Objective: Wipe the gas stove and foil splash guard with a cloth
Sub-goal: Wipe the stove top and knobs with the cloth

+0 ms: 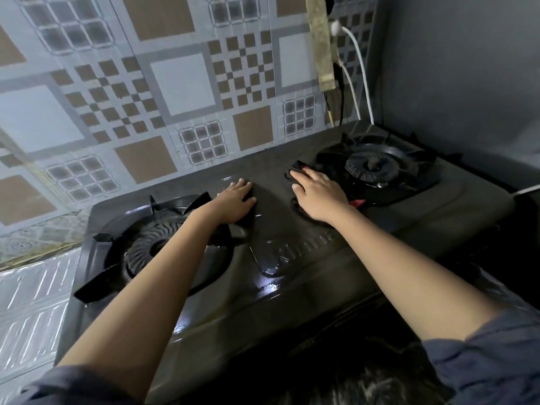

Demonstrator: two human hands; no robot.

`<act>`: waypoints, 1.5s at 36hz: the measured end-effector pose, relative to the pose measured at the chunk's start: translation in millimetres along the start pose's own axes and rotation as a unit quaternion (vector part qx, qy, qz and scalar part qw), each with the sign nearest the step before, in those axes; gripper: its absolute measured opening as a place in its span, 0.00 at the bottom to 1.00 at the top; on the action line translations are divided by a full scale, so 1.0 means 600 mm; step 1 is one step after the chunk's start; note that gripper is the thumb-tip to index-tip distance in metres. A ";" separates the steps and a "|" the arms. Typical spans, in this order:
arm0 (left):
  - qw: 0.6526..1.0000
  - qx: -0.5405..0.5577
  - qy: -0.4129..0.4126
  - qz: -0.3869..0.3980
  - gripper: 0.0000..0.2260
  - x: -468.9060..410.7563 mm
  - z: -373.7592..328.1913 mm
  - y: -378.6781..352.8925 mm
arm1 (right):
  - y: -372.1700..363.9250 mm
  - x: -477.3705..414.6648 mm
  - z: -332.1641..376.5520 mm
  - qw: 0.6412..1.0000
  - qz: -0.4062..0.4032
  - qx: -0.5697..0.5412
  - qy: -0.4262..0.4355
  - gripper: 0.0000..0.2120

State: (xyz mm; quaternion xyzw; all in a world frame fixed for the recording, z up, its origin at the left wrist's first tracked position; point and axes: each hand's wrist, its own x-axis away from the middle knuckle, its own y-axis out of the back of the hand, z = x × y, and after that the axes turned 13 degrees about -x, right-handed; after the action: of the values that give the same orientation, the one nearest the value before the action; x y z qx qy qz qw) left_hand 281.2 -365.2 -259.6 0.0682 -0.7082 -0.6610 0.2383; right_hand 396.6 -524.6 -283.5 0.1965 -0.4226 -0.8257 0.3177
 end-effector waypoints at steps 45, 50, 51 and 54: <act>0.997 -0.035 -0.071 -0.003 0.24 0.028 0.026 -0.003 | -0.027 0.241 0.070 0.990 0.080 0.021 0.113 0.19; 0.998 -0.041 -0.043 -0.010 0.22 0.026 0.009 -0.008 | 0.002 0.217 0.031 0.991 0.081 0.044 0.094 0.20; 0.998 -0.041 -0.036 -0.011 0.21 0.027 0.003 -0.009 | 0.005 0.209 0.027 0.991 0.084 0.045 0.096 0.20; 0.999 -0.034 -0.030 -0.021 0.22 0.028 -0.016 -0.010 | 0.010 0.178 0.022 0.991 0.080 0.047 0.100 0.20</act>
State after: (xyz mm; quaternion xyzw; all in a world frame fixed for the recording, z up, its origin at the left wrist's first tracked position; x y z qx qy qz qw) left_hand 269.3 -381.7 -261.0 0.0553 -0.6904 -0.6915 0.2053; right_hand 314.1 -593.5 -277.2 0.2586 -0.4409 -0.7534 0.4136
